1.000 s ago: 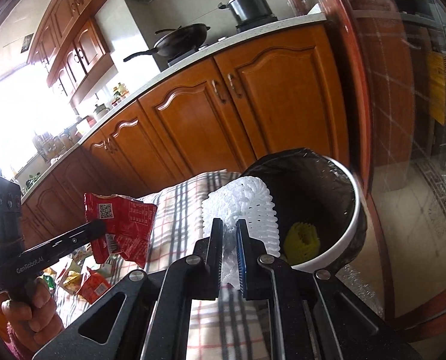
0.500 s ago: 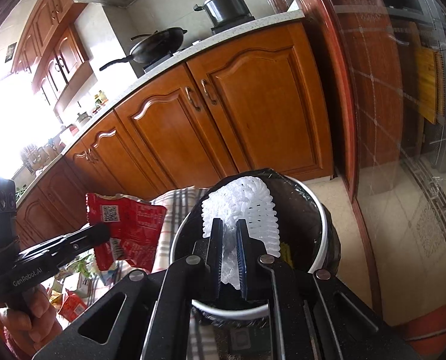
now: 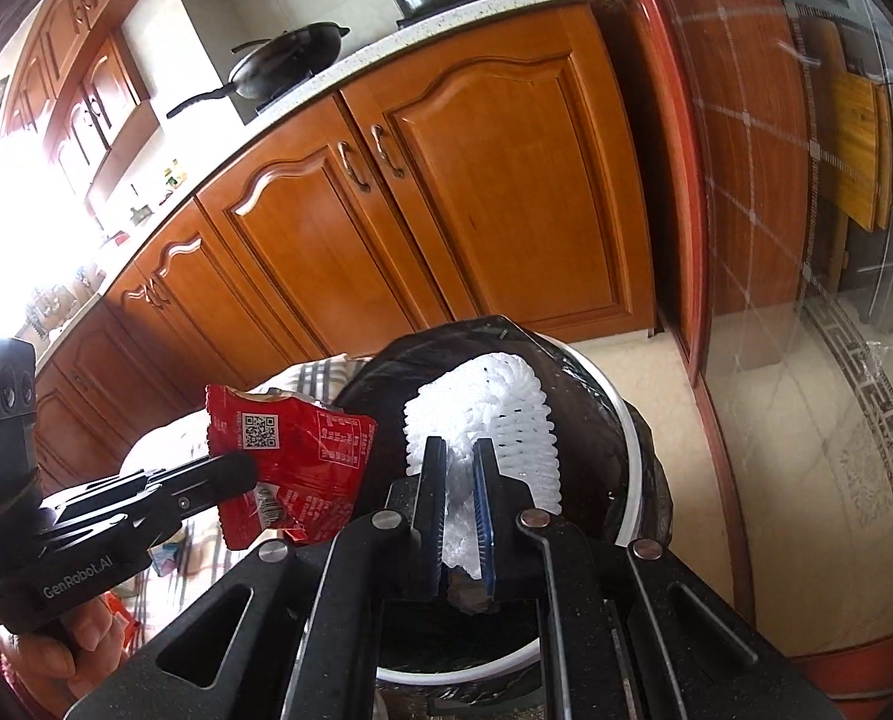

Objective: Collect trash
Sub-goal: 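Move both items over the bin and open both tools to release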

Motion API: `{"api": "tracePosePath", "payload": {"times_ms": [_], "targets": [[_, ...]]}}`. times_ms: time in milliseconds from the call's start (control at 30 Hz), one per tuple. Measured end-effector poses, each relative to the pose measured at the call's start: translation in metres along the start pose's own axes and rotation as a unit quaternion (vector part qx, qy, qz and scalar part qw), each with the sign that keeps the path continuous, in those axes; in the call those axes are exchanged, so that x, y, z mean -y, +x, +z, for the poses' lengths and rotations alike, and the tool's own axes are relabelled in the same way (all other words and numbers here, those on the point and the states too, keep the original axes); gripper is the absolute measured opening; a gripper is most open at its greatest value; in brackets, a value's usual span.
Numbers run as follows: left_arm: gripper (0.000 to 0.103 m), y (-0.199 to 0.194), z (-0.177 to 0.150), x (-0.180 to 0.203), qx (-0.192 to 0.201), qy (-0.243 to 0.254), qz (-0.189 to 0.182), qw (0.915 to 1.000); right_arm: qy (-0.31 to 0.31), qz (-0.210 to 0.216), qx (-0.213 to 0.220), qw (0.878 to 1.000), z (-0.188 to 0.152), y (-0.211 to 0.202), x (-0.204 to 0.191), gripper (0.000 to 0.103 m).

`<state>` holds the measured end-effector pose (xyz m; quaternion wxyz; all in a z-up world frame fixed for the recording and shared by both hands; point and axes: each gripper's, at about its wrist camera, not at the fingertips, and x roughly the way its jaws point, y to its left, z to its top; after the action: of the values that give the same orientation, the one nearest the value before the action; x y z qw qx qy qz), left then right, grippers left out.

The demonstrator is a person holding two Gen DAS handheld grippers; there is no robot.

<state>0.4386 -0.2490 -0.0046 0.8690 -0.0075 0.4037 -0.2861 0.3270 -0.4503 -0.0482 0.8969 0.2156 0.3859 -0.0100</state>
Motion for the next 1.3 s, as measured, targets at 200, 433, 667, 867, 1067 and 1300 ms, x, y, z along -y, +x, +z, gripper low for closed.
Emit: {"api": "tracePosePath", "payload": {"times_ms": [200, 433, 667, 867, 1067, 1300], "targets": [[0.017, 0.007, -0.002, 0.001, -0.016, 0.001, 0.001, 0.9999, 0.011, 0.001, -0.009, 1.0, 0.0, 0.007, 0.005, 0.019], [0.024, -0.004, -0.009, -0.002, -0.009, -0.012, 0.002, 0.9999, 0.018, -0.001, -0.002, 1.0, -0.001, 0.0, 0.005, 0.033], [0.038, -0.04, -0.038, -0.016, 0.02, -0.037, 0.005, 0.9991, 0.025, 0.011, 0.023, 0.999, -0.006, -0.02, -0.004, 0.07], [0.05, -0.076, -0.077, -0.035, 0.042, -0.074, 0.015, 0.9963, 0.035, 0.029, 0.034, 0.998, -0.026, -0.034, -0.02, 0.082], [0.062, -0.121, -0.112, -0.049, 0.065, -0.096, 0.042, 0.9924, 0.043, 0.047, 0.034, 0.997, -0.048, -0.042, -0.04, 0.086], [0.066, -0.177, -0.155, -0.056, 0.093, -0.108, 0.074, 0.987, 0.037, 0.068, 0.026, 0.997, -0.068, -0.047, -0.069, 0.087]]}}
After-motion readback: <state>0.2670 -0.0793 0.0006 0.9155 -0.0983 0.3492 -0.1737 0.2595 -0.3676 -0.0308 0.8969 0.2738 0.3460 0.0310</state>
